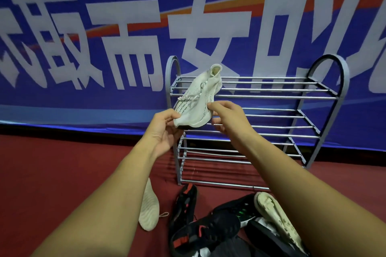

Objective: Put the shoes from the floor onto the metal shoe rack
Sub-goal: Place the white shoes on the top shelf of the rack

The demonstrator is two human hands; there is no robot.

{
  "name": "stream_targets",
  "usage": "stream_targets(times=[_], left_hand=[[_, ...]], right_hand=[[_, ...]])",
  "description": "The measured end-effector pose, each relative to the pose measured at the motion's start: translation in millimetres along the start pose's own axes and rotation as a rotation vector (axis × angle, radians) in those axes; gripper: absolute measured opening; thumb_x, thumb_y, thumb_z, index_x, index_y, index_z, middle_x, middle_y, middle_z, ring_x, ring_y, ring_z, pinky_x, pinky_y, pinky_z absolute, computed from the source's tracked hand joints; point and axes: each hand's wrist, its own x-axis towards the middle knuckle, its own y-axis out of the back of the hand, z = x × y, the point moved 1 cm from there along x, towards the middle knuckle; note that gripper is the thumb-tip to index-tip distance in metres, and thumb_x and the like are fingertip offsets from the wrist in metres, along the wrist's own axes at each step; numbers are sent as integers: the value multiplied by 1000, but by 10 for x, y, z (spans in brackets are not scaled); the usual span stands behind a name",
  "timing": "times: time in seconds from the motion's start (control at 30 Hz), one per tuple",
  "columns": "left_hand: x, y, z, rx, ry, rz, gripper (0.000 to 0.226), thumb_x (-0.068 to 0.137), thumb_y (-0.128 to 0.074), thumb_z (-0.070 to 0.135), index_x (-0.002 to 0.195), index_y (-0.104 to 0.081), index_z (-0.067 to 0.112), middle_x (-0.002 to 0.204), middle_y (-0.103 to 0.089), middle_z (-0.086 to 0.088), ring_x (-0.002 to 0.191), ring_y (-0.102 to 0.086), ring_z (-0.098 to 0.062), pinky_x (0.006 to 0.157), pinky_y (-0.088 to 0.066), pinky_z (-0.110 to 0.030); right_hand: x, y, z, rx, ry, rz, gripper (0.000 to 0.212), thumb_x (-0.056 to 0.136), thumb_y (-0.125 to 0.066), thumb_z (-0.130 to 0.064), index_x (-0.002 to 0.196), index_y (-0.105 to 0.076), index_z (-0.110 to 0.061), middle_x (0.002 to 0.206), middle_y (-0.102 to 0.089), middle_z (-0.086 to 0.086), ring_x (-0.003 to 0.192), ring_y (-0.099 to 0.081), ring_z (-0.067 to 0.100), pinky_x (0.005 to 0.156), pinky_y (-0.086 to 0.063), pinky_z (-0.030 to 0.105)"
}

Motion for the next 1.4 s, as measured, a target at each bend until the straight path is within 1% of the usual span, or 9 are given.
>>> stream_targets(times=[0.17, 0.3, 0.5, 0.57, 0.67, 0.73, 0.83, 1.07, 1.4], left_hand=[[144, -160, -70, -12, -51, 59, 6, 84, -56, 6, 85, -62, 6, 59, -56, -1, 49, -51, -10, 47, -46, -20], [326, -219, -7, -5, -113, 67, 15, 89, -57, 5, 75, -60, 10, 40, -48, 6, 44, -45, -6, 55, -41, -20], [595, -155, -17, -21, -146, 120, 3, 87, -69, 10, 88, -68, 8, 91, -61, -13, 59, -50, -11, 55, -42, -21], [654, -104, -23, -26, -150, 104, 7, 86, -72, 12, 92, -69, 9, 88, -66, -9, 62, -55, -10, 58, -39, -23], [732, 7, -15, 42, -126, 35, 5, 84, -76, 21, 87, -72, 19, 78, -69, 1, 66, -57, -9, 58, -35, -24], [769, 66, 0, 71, -87, -10, 7, 83, -77, 27, 77, -73, 25, 78, -66, 3, 66, -49, -9, 58, -30, -24], [826, 88, 37, 76, -60, -37, 3, 87, -72, 27, 88, -69, 27, 76, -67, 3, 65, -44, -9, 56, -28, -23], [1043, 72, 105, 39, -111, 57, 8, 89, -65, 16, 89, -68, 24, 78, -64, 5, 57, -48, -2, 55, -25, -20], [1267, -25, 96, 8, -173, 154, 18, 84, -78, 24, 93, -63, 20, 83, -70, 1, 61, -56, -5, 52, -27, -22]], right_hand=[[96, 22, 101, -25, -52, 8, 34, 87, -68, -44, 101, -67, -13, 89, -69, 6, 51, -50, 7, 49, -38, 22], [192, 9, 127, 19, -40, -34, 29, 91, -67, -39, 100, -69, -11, 78, -66, 0, 54, -52, 10, 47, -37, 21], [424, -110, 241, 90, -39, -30, 23, 91, -64, -29, 106, -67, -11, 83, -65, -3, 59, -55, 10, 60, -42, 26], [527, -133, 264, 126, -37, -33, 13, 93, -61, -24, 95, -68, -13, 73, -61, -5, 57, -51, 9, 57, -39, 24], [684, -194, 269, 200, -25, -38, 17, 96, -59, -20, 81, -66, -17, 59, -55, -12, 56, -46, 7, 52, -31, 22], [782, -255, 291, 214, -18, -54, 14, 97, -59, -21, 88, -68, -15, 61, -54, -12, 55, -42, 6, 51, -27, 21], [900, -347, 367, 181, -5, -75, 17, 99, -56, -23, 99, -69, -13, 63, -56, -14, 56, -37, 7, 48, -28, 20], [1069, -531, 465, 173, 19, -15, 34, 98, -61, -36, 112, -72, -7, 92, -69, -4, 67, -44, 9, 56, -36, 21], [1223, -506, 508, 213, 13, 92, 29, 93, -68, -32, 114, -68, -12, 107, -73, 3, 75, -59, 9, 66, -44, 26]])
